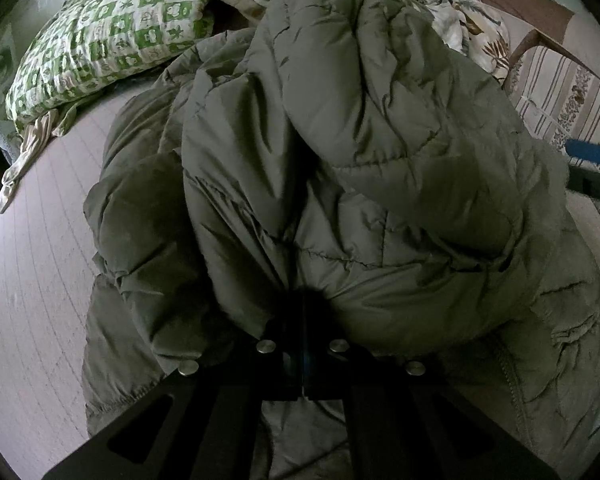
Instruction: Fold large clothes
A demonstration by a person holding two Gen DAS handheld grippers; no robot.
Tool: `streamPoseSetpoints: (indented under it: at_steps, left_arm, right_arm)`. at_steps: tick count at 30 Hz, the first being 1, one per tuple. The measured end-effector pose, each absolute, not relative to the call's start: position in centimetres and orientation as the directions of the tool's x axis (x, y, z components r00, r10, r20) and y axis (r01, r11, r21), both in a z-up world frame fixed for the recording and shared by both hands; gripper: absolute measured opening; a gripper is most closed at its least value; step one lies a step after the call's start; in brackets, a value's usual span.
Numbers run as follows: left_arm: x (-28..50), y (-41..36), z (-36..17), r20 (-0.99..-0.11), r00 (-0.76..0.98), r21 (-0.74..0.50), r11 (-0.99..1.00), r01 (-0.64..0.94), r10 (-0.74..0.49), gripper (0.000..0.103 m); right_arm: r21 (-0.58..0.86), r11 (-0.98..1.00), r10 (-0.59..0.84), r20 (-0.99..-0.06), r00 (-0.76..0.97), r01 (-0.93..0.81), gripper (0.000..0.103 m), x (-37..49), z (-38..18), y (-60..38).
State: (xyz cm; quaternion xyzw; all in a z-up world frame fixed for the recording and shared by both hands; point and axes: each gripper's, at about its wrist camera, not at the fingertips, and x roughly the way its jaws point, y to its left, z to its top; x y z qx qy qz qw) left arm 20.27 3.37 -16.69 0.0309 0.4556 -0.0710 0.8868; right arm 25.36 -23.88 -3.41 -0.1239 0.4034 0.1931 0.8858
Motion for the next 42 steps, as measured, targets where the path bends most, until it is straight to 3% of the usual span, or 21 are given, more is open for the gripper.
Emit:
streamPoseSetpoints:
  at_steps: [5, 10, 15, 29, 36, 38, 40, 42]
  left_arm:
    - [20.1, 3.2, -16.7, -0.813, 0.575, -0.008, 0.988, 0.153, -0.096, 0.0]
    - [20.3, 3.3, -17.2, -0.813, 0.573, -0.014, 0.987, 0.162, -0.106, 0.0]
    - [20.6, 3.4, -17.6, -0.811, 0.574, -0.013, 0.986, 0.169, -0.109, 0.0]
    - [18.1, 0.2, -16.9, -0.749, 0.662, 0.18, 0.973, 0.148, 0.038, 0.0]
    - [16.3, 0.4, -15.5, -0.747, 0.664, 0.131, 0.983, 0.127, 0.014, 0.002]
    - [15.9, 0.4, -15.2, -0.753, 0.658, 0.112, 0.985, 0.128, 0.0, 0.008]
    - [15.5, 0.3, -14.9, -0.751, 0.661, 0.105, 0.987, 0.123, -0.003, 0.026]
    - [15.0, 0.2, -14.5, -0.744, 0.668, 0.101, 0.988, 0.116, -0.003, 0.064]
  right_arm:
    - [-0.012, 0.9, 0.278, -0.754, 0.595, -0.435, 0.089, 26.6, -3.5, -22.1]
    - [0.023, 0.928, 0.216, -0.848, 0.484, -0.373, 0.089, 29.7, -8.9, -21.1]
    - [0.003, 0.931, 0.2, -0.842, 0.502, -0.365, 0.098, 30.0, -11.3, -21.1]
    - [0.001, 0.942, 0.193, -0.821, 0.537, -0.337, 0.099, 27.7, -9.4, -22.2]
    - [-0.003, 0.933, 0.212, -0.805, 0.554, -0.361, 0.099, 25.3, -7.2, -22.9]
    - [0.004, 0.932, 0.221, -0.8, 0.558, -0.363, 0.099, 24.6, -6.7, -22.9]
    - [0.01, 0.931, 0.228, -0.796, 0.56, -0.365, 0.099, 23.9, -6.2, -23.2]
    - [0.019, 0.929, 0.239, -0.791, 0.563, -0.369, 0.099, 23.2, -5.5, -23.7]
